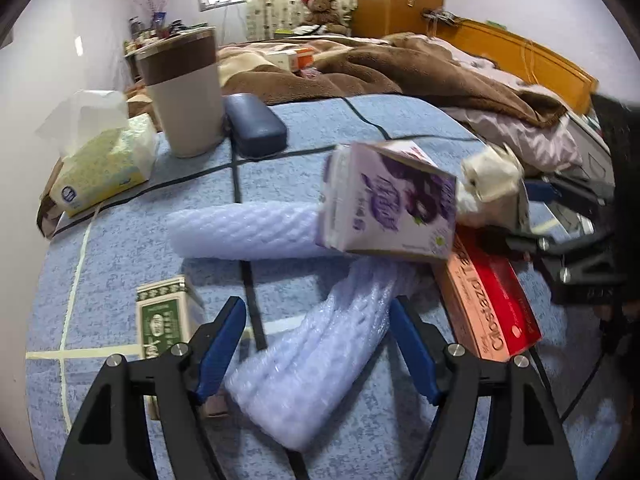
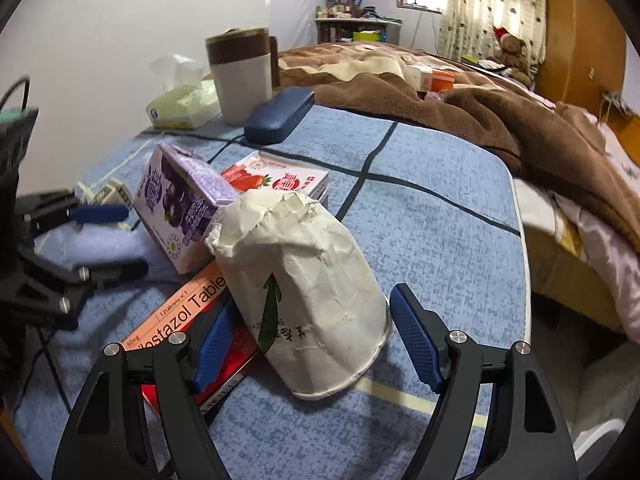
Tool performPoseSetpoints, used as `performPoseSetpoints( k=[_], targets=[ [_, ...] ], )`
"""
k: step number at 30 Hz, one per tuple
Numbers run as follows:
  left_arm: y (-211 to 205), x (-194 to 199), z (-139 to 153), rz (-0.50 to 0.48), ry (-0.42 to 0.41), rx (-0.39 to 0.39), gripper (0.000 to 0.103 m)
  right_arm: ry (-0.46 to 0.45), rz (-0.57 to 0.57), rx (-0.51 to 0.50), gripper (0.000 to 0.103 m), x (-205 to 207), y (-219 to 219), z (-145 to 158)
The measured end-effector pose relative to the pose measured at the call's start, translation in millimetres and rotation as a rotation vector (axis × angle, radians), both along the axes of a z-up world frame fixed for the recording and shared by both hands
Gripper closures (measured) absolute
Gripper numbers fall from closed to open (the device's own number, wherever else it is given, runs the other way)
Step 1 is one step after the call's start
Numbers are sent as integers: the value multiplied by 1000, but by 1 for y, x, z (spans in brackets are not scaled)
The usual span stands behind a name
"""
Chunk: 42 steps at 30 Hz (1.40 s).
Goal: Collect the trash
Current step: 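Close the left tool on the white foam sleeves while the right tool grasps the crumpled white paper bag, then carry the foam sleeves and paper bag over the bin and open both tools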
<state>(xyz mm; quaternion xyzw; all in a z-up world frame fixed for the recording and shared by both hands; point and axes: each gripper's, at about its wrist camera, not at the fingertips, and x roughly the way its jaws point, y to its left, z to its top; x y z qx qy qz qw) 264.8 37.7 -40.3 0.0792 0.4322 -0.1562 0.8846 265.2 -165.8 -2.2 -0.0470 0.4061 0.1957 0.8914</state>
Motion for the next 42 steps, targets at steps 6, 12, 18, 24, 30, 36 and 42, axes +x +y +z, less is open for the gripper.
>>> performPoseSetpoints(
  k=[6, 12, 18, 24, 30, 36, 42],
  targets=[
    [-8, -3, -10, -39, 53, 2, 27, 20, 5, 44, 28, -1, -5, -3],
    [-6, -8, -8, -23, 57, -27, 38, 20, 3, 75, 33, -5, -11, -2],
    [1, -11, -6, 21, 59, -49, 64, 21, -18, 92, 43, -10, -19, -2],
    [0, -19, -7, 62, 61, -58, 73, 19, -45, 104, 60, -19, -27, -2],
    [0, -30, -6, 92, 53, -77, 74, 13, -70, 108, 70, -30, -33, -2],
    [-1, -43, 1, 112, 36, -106, 74, -7, -98, 138, 72, -43, -39, 3],
    [-7, -61, 13, 111, 7, -123, 74, -30, -108, 150, 72, -58, -42, 12]
  ],
)
